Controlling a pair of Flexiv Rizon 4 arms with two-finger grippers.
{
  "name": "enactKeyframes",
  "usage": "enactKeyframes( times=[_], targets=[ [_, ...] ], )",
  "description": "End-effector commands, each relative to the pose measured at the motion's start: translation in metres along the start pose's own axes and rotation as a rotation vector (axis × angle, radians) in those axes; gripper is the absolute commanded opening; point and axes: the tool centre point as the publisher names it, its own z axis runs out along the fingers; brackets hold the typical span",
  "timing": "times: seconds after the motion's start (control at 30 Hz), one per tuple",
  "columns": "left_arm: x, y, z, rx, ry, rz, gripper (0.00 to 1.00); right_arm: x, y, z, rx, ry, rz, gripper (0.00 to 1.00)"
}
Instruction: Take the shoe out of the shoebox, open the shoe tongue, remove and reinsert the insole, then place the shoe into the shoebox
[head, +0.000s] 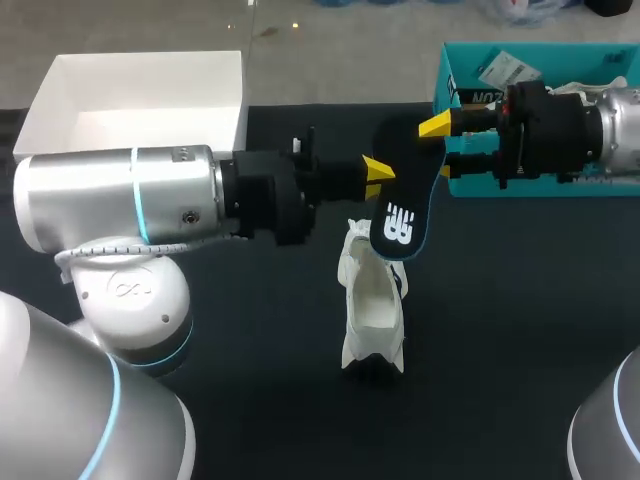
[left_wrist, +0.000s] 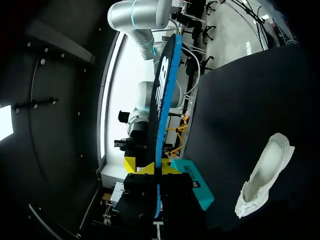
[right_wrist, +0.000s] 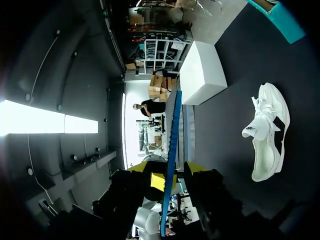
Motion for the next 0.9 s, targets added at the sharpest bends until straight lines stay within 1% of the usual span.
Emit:
enactKeyframes(
  times=[0.03,0.2,0.23,0.27,0.3,0.33,0.37,0.43,0.57,0.7,0.9],
  targets=[
    [0.0,-0.001,0.008,-0.016,-0.001,-0.006,0.0,0.0,0.001,0.001,-0.012,-0.006,0.003,0.0],
    [0.0,-0.001,0.007,-0.03,-0.019,-0.022,0.0,0.0,0.001,0.001,-0.027,-0.002,0.007,0.0],
    [-0.001,-0.001,0.006,-0.031,-0.017,-0.018,0.05,-0.001,0.001,0.001,-0.028,0.0,0.008,0.0],
    [-0.001,-0.001,0.005,-0.032,-0.021,-0.027,0.31,-0.001,0.001,0.001,-0.027,0.001,0.007,0.0],
    [0.0,-0.001,0.002,-0.035,-0.012,-0.028,0.67,-0.001,0.001,0.001,-0.025,0.004,0.006,0.0],
    [0.0,-0.001,-0.001,-0.036,-0.005,-0.032,1.0,-0.002,0.001,0.001,-0.024,0.005,0.005,0.0],
    [0.0,0.0,-0.003,-0.048,0.006,-0.04,1.0,-0.002,0.001,0.001,-0.022,0.005,0.004,0.0],
    [-0.002,0.002,-0.01,-0.048,0.034,-0.045,1.0,-0.003,0.002,0.002,-0.017,0.004,0.002,0.0],
    [-0.01,0.004,-0.023,-0.04,0.138,-0.053,1.0,-0.006,0.002,0.005,0.0,-0.011,-0.004,0.0],
    [-0.015,0.009,-0.035,-0.007,0.29,-0.032,1.0,-0.011,0.001,0.008,0.014,-0.052,-0.011,0.0],
    [-0.026,0.024,-0.047,0.055,0.467,0.021,1.0,-0.02,0.003,0.01,0.029,-0.122,-0.031,0.0]
  ],
)
